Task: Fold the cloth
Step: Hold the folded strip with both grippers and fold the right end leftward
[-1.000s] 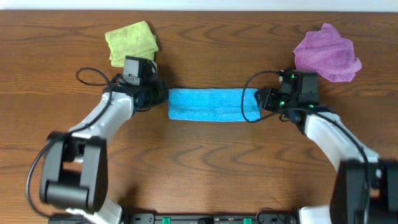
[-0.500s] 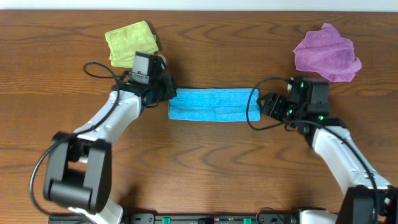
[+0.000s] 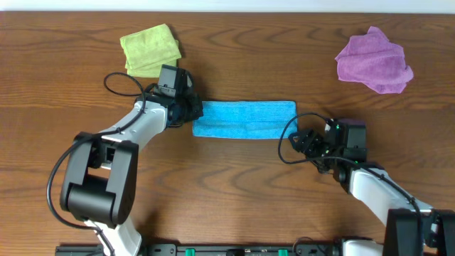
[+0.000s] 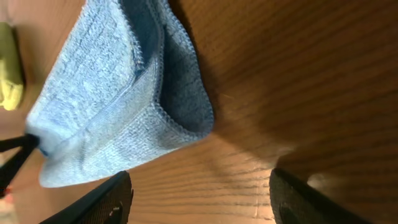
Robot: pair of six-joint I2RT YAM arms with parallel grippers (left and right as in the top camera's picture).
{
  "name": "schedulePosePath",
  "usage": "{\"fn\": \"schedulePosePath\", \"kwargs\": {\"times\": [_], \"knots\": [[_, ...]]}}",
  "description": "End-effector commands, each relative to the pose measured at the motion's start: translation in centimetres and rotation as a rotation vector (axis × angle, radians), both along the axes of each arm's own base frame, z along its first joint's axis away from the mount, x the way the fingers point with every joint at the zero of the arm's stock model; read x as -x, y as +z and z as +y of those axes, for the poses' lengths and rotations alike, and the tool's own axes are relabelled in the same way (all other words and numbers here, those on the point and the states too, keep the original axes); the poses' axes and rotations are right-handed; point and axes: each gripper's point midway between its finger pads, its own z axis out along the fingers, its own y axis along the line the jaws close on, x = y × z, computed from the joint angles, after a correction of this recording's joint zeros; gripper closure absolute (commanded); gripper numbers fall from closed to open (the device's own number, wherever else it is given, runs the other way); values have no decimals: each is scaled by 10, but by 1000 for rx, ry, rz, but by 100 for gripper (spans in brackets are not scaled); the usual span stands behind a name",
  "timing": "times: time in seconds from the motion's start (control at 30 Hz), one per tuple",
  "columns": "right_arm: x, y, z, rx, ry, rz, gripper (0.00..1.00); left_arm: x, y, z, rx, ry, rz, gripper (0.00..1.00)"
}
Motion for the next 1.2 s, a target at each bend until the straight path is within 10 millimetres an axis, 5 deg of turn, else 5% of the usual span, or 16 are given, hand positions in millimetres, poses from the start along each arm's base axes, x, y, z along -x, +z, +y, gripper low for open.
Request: {"fn": "schedulePosePath", "kwargs": {"times": [0.0,0.43,0.97,1.17], "knots": [[12,-10,0,-29,-39,52,28,-2,-10,1,-26,6,12,94],[-5,-9,6,-26,-73,-1,27,3,-17,-5,-32,-5,30,95],[-33,-41,16,-58,-155,-34,28,6,-18,-4,-35,-5,43,94],[-38,-50,23,-49,-140,-60,50,9,-20,-3,-40,-5,60,95]]}}
